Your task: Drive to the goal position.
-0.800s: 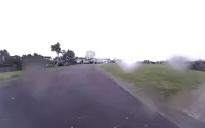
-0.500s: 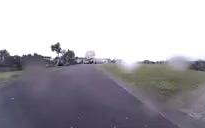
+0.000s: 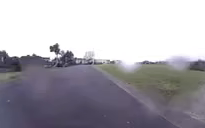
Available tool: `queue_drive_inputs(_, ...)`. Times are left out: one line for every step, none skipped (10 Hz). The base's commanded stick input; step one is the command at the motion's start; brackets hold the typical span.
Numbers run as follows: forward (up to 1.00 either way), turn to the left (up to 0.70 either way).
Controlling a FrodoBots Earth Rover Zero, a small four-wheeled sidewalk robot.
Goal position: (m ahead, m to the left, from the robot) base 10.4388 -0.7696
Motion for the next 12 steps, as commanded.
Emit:
queue_drive_inputs(0.7,0.35)
queue_drive_inputs(0.7,0.35)
queue_drive_inputs(0.7,0.34)
queue_drive_inputs(0.7,0.17)
queue_drive_inputs(0.7,0.0)
queue_drive_inputs(0.7,0.07)
queue_drive_inputs(0.7,0.14)
queue_drive_inputs(0.7,0.35)
queue_drive_inputs(0.7,0.35)
queue_drive_inputs(0.7,0.18)
queue_drive_inputs(0.7,0.0)
queue_drive_inputs(0.7,0.0)
